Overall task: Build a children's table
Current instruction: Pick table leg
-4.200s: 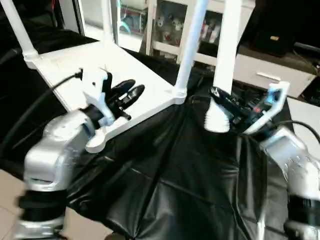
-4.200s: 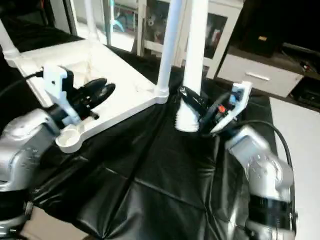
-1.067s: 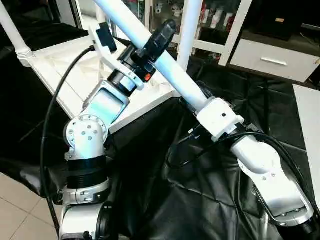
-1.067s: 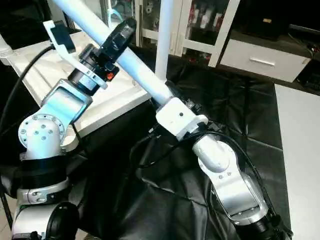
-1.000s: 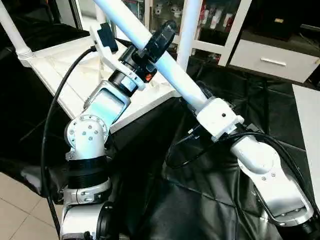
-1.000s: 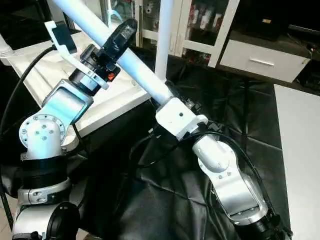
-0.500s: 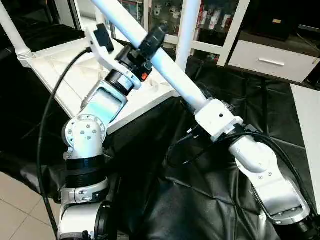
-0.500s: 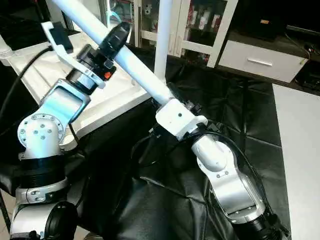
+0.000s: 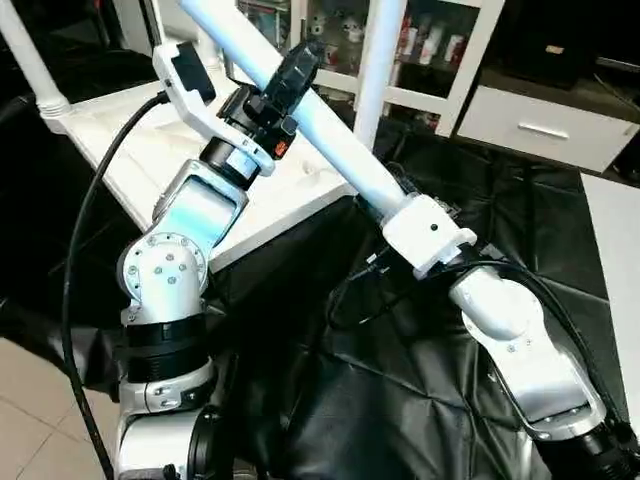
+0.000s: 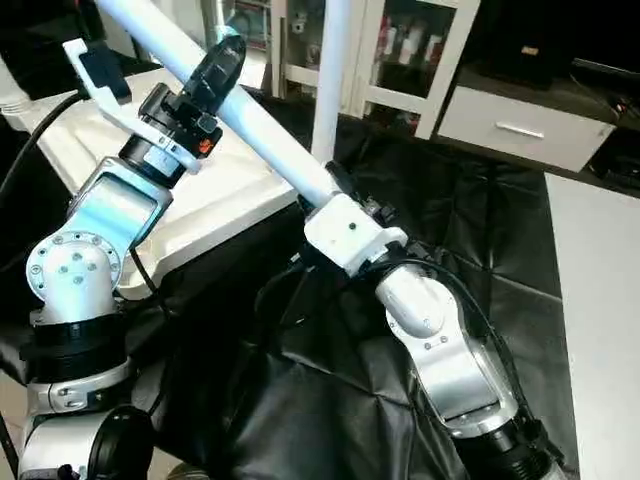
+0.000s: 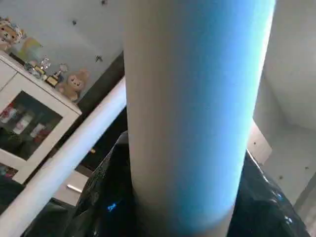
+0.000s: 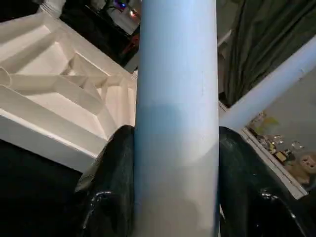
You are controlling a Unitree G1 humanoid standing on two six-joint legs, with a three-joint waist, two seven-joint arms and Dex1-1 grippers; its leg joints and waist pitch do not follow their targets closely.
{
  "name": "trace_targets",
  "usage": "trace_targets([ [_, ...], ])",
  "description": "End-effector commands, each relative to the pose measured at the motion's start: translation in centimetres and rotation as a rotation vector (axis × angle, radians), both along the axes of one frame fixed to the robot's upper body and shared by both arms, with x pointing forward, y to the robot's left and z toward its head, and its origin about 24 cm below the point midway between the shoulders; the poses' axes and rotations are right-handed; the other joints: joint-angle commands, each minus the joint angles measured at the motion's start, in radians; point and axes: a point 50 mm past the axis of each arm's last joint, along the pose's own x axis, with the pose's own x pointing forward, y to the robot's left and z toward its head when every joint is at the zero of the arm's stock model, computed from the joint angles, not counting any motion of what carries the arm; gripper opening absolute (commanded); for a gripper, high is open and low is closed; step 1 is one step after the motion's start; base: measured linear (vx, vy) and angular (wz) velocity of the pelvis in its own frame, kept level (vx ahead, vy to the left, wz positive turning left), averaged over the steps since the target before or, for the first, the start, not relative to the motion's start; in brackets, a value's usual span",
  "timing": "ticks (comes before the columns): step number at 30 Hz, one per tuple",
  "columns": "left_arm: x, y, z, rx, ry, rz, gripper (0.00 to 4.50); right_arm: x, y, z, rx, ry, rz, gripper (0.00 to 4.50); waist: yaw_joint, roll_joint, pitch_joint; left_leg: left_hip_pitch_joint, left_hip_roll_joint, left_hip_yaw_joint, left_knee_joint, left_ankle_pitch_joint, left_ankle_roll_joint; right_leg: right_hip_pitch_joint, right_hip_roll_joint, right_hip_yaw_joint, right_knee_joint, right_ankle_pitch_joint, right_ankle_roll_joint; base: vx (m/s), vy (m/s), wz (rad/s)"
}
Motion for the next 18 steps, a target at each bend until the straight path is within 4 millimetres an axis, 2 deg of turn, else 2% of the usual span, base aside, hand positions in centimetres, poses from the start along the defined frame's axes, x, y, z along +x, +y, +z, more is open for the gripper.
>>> trace_targets([
  [1, 0.3, 0.5, -0.2, 0.019, 0.009, 0.017, 1.72, -0.1, 0.1, 1.5, 0.157, 0.027, 0.095, 2.56, 0.003, 0.002, -0.093, 0.020, 0.061, -0.036, -0.069, -0.109, -0.007, 0.057, -0.091, 0.066, -0.070, -0.058, -0.157, 0.000, 0.000, 0.00],
  [2, 0.3, 0.5, -0.2, 0.019, 0.009, 0.017, 1.72, -0.1, 0.1, 1.5, 0.157, 0.027, 0.095, 2.56, 0.004, 0.008, -0.093, 0.020, 0.060, -0.036, -0.068, -0.121, -0.001, 0.055, -0.091, 0.067, -0.069, -0.060, -0.158, 0.000, 0.000, 0.00],
  [3, 0.5, 0.8, -0.2, 0.041, 0.007, 0.020, 1.72, -0.3, 0.0, 2.0, 0.256, 0.069, 0.162, 2.66, 0.005, 0.006, -0.092, 0.020, 0.062, -0.038, -0.070, -0.124, 0.000, 0.054, -0.092, 0.066, -0.072, -0.066, -0.157, 0.000, 0.000, 0.00],
  [4, 0.7, 1.1, -0.3, 0.061, 0.004, 0.021, 1.72, -0.8, 0.1, 2.4, 0.371, 0.152, 0.271, 2.66, 0.005, 0.007, -0.091, 0.020, 0.061, -0.037, -0.070, -0.128, 0.004, 0.054, -0.091, 0.066, -0.072, -0.063, -0.156, 0.000, 0.000, 0.00],
  [5, 0.8, 1.5, -0.3, 0.074, 0.003, 0.023, 1.72, -1.7, -0.3, 2.9, 0.454, 0.252, 0.426, 2.84, 0.008, 0.008, -0.091, 0.023, 0.062, -0.039, -0.071, -0.140, 0.025, 0.055, -0.089, 0.064, -0.072, -0.065, -0.153, 0.000, 0.000, 0.00],
  [6, 0.9, 1.7, -0.3, 0.078, 0.003, 0.025, 1.72, -2.0, -0.4, 3.0, 0.469, 0.277, 0.473, 2.93, 0.012, 0.018, -0.090, 0.023, 0.066, -0.043, -0.070, -0.123, 0.025, 0.054, -0.090, 0.065, -0.067, -0.035, -0.156, 0.000, 0.000, 0.00],
  [8, 1.1, 2.0, -0.2, 0.084, 0.002, 0.025, 1.72, -2.5, -1.0, 3.2, 0.473, 0.329, 0.546, 3.02, 0.014, 0.014, -0.092, 0.021, 0.066, -0.042, -0.071, -0.105, 0.020, 0.054, -0.090, 0.063, -0.067, -0.008, -0.174, 0.000, 0.000, 0.00],
  [9, 1.1, 2.2, -0.2, 0.091, 0.000, 0.017, 1.72, -2.9, -1.8, 3.2, 0.480, 0.375, 0.594, 3.11, 0.017, 0.020, -0.089, 0.021, 0.064, -0.041, -0.070, -0.114, 0.017, 0.055, -0.090, 0.064, -0.070, -0.017, -0.182, 0.000, 0.000, 0.00],
  [10, 1.1, 2.2, -0.2, 0.093, -0.001, 0.014, 1.72, -2.9, -2.0, 3.2, 0.480, 0.381, 0.601, 3.23, 0.018, 0.017, -0.089, 0.023, 0.062, -0.039, -0.069, -0.119, 0.018, 0.058, -0.089, 0.064, -0.072, -0.023, -0.184, 0.000, 0.000, 0.00],
  [11, 1.2, 2.3, 0.0, 0.112, -0.009, -0.008, 1.72, -3.0, -3.3, 3.5, 0.469, 0.410, 0.620, 3.33, 0.024, 0.032, -0.079, 0.025, 0.061, -0.038, -0.071, -0.143, 0.013, 0.049, -0.089, 0.065, -0.081, -0.055, -0.187, 0.000, 0.000, 0.00],
  [13, 1.3, 2.3, 0.2, 0.132, -0.017, -0.042, 1.72, -1.8, -5.1, 3.7, 0.430, 0.397, 0.507, 3.45, 0.030, 0.028, -0.079, 0.023, 0.062, -0.041, -0.073, -0.156, -0.005, 0.053, -0.092, 0.064, -0.081, -0.100, -0.184, 0.000, 0.000, 0.00],
  [14, 1.3, 2.4, 0.3, 0.140, -0.020, -0.060, 1.72, -1.1, -6.3, 3.9, 0.408, 0.382, 0.422, 3.66, 0.031, 0.031, -0.076, 0.023, 0.059, -0.041, -0.074, -0.167, -0.020, 0.049, -0.093, 0.062, -0.086, -0.150, -0.180, 0.000, 0.000, 0.00],
  [15, 1.3, 2.4, 0.4, 0.147, -0.021, -0.084, 1.72, -0.5, -7.4, 4.2, 0.407, 0.387, 0.363, 3.66, 0.029, 0.035, -0.075, 0.024, 0.058, -0.042, -0.074, -0.176, -0.027, 0.047, -0.093, 0.061, -0.087, -0.173, -0.179, 0.000, 0.000, 0.00],
  [16, 1.3, 2.3, 0.5, 0.156, -0.023, -0.119, 1.72, -0.2, -8.3, 4.4, 0.407, 0.390, 0.325, 3.76, 0.026, 0.031, -0.074, 0.025, 0.056, -0.041, -0.075, -0.179, -0.029, 0.049, -0.090, 0.061, -0.091, -0.194, -0.176, 0.000, 0.000, 0.00],
  [17, 1.1, 2.3, 0.8, 0.162, -0.035, -0.165, 1.72, 0.1, -9.6, 4.8, 0.420, 0.409, 0.280, 3.83, 0.030, 0.031, -0.071, 0.029, 0.054, -0.039, -0.073, -0.183, -0.031, 0.047, -0.095, 0.064, -0.096, -0.236, -0.173, 0.000, 0.000, 0.00],
  [18, 1.1, 2.3, 0.8, 0.163, -0.036, -0.169, 1.72, 0.1, -9.7, 4.8, 0.421, 0.411, 0.276, 3.89, 0.032, 0.031, -0.071, 0.028, 0.053, -0.039, -0.072, -0.179, -0.028, 0.049, -0.095, 0.064, -0.097, -0.244, -0.172, 0.000, 0.000, 0.00],
])
